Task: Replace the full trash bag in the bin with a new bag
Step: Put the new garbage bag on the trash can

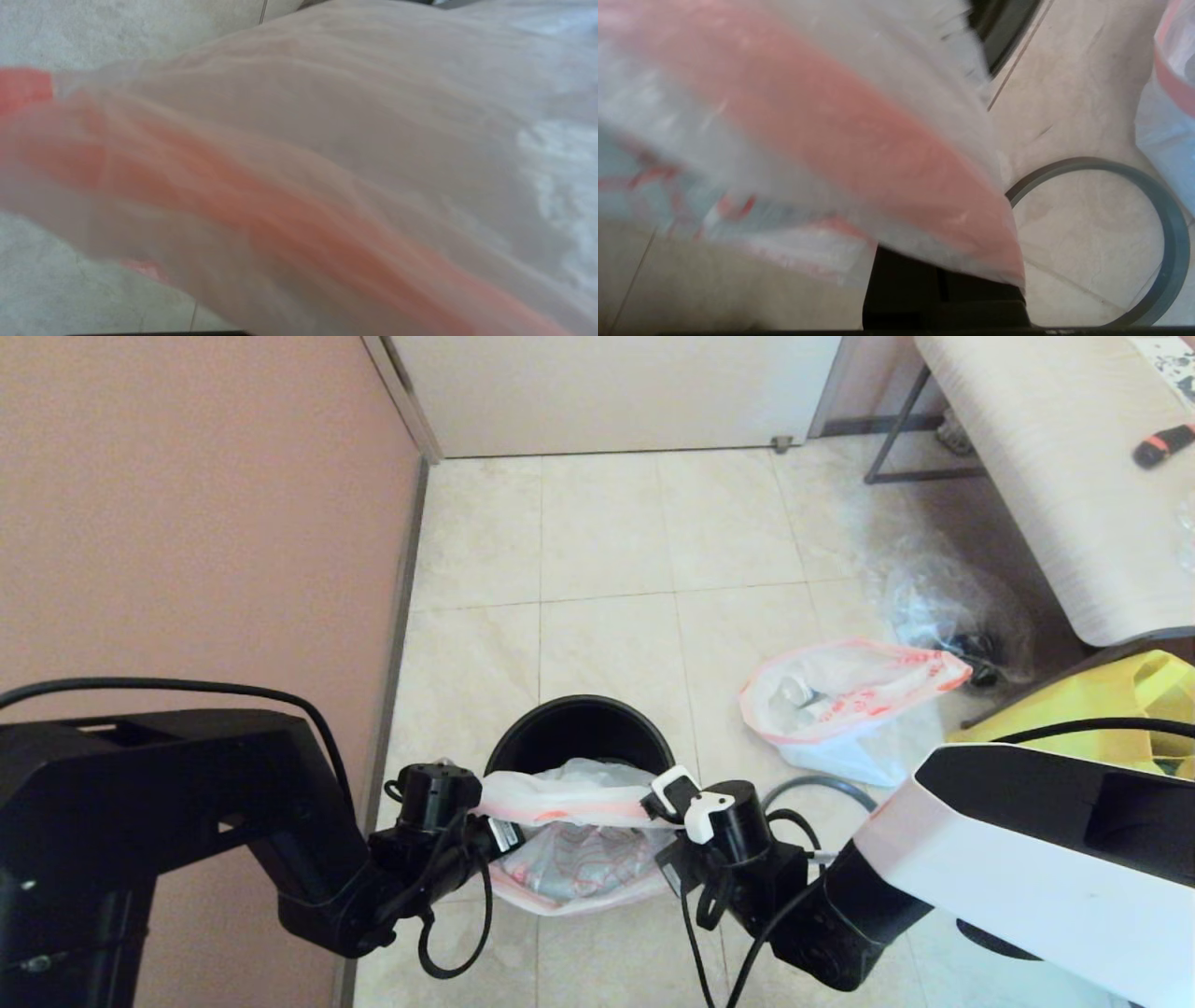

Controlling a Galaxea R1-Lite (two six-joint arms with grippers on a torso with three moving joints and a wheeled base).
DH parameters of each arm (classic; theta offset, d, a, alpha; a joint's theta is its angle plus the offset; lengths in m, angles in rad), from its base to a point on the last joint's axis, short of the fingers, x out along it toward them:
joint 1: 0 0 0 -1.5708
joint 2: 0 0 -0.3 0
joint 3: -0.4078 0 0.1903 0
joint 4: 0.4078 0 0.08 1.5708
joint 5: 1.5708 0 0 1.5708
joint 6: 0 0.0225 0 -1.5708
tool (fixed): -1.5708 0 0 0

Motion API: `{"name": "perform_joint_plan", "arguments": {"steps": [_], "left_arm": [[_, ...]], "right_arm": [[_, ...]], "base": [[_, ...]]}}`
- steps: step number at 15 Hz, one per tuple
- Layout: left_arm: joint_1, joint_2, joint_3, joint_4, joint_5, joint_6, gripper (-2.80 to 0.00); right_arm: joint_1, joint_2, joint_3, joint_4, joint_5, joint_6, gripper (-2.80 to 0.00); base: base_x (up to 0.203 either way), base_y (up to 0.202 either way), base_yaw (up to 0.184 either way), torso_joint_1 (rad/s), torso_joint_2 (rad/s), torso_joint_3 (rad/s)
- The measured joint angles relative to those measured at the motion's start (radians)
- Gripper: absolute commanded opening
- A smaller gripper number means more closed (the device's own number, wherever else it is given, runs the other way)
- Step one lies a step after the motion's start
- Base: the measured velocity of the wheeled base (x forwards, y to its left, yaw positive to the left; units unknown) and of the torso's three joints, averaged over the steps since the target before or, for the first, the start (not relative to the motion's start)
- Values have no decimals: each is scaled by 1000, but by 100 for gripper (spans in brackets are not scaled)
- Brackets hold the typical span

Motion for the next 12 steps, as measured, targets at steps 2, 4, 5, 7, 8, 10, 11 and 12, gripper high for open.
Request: {"name": "perform_joint_plan", "arguments": {"steps": [2, 4, 5, 7, 8, 10, 11, 12], "left_arm": [[-1, 0, 4, -1, 0, 2, -280], [-7, 0, 9, -1, -1, 3, -280], [-10, 0, 11, 0, -2, 7, -280], [-13, 0, 14, 0, -21, 24, -280], [-15, 0, 15, -1, -25, 29, -280], [-20, 0, 21, -1, -36, 35, -280], [-24, 0, 26, -1, -43, 46, -280], [-30, 0, 34, -4, -49, 70, -280]], "right_arm": [[-15, 7, -68, 60, 0, 1, -280], [-35, -3, -109, 102, -2, 5, -280], [-45, -13, -118, 113, -2, 6, -280], [-65, -33, -127, 118, -2, 6, -280], [-75, -42, -129, 118, -2, 7, -280], [-89, -54, -131, 129, -1, 7, -280], [-94, -59, -131, 138, -2, 7, -280], [-99, -64, -131, 144, -2, 8, -280]], "base": [[0, 0, 0, 0, 0, 0], [0, 0, 0, 0, 0, 0], [0, 0, 0, 0, 0, 0], [0, 0, 0, 0, 0, 0], [0, 0, 0, 0, 0, 0], [0, 0, 0, 0, 0, 0], [0, 0, 0, 0, 0, 0], [0, 0, 0, 0, 0, 0]]}}
